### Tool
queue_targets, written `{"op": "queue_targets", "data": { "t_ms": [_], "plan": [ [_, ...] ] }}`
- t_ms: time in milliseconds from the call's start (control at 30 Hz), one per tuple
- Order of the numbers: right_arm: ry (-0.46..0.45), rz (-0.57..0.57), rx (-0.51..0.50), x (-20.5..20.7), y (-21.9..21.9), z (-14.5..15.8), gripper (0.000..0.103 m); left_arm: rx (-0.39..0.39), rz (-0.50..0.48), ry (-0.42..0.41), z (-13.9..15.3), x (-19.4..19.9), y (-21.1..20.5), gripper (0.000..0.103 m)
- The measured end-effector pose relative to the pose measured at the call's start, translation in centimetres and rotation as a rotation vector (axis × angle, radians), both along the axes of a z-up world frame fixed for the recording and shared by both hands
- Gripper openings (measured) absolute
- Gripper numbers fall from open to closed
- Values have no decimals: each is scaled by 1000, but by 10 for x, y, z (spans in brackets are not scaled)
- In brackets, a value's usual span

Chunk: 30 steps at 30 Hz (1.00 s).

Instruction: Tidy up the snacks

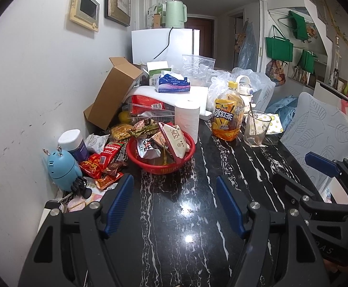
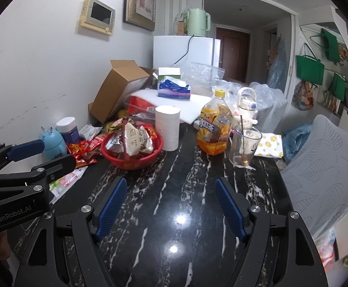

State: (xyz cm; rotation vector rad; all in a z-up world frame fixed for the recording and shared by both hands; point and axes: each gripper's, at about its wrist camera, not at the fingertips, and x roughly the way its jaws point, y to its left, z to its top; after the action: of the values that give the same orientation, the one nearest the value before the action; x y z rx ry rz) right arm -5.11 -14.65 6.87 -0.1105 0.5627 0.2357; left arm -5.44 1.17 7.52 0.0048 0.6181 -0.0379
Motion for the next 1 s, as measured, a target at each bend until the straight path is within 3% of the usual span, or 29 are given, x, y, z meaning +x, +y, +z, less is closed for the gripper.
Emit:
{"op": "queue_targets", "data": {
  "t_ms": [1000],
  "plan": [
    [17,-1,8,7,-3,-8,76,27,-1,24,-5,8,-7,70]
  ]
}}
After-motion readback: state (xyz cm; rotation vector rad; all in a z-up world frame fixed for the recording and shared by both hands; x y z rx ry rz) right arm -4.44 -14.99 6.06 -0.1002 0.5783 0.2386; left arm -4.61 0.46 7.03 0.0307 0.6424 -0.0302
